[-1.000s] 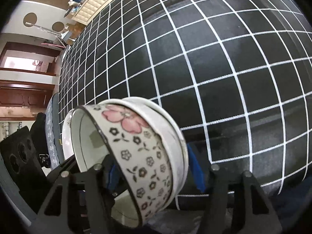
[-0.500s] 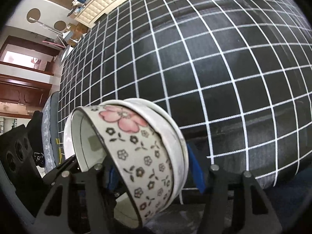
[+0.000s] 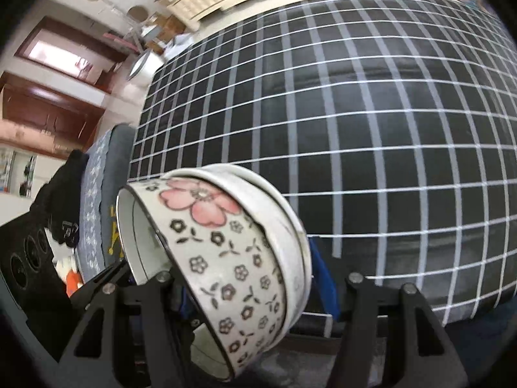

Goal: Organize plates and bowls
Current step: 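Roll the left gripper and lower the floral bowl into the nested bowls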

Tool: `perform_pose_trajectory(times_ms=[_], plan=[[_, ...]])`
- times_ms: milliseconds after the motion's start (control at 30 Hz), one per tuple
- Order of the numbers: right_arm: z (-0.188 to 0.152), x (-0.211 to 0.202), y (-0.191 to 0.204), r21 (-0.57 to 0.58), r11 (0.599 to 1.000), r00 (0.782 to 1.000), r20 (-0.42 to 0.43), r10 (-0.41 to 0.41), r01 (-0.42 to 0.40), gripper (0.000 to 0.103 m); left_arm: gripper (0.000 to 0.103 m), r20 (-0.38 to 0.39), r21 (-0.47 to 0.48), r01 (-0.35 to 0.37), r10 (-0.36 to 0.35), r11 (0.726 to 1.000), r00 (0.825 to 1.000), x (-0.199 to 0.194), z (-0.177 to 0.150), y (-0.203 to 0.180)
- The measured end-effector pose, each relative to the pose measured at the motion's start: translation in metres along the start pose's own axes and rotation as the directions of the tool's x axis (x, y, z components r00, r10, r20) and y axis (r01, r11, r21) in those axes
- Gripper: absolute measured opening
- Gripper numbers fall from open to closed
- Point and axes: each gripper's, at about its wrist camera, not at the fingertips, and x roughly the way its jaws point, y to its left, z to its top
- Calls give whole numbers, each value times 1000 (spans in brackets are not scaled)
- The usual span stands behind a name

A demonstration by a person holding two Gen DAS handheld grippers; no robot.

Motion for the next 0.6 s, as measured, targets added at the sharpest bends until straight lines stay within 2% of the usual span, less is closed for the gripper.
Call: perform_pose_trajectory(times_ms=[167, 300, 600], plan=[[4, 27, 27, -43, 999, 999, -47, 18, -20, 65, 60, -7, -62, -35, 35, 997, 999, -5, -7, 35], [6, 50, 42, -57, 998, 996, -93, 6, -12, 65, 60, -21, -105, -39, 37, 994, 999, -1, -14, 57], [8, 73, 50, -60, 998, 990, -137, -25, 17, 64, 60, -49, -134, -35, 29, 990, 998, 9, -23, 68]])
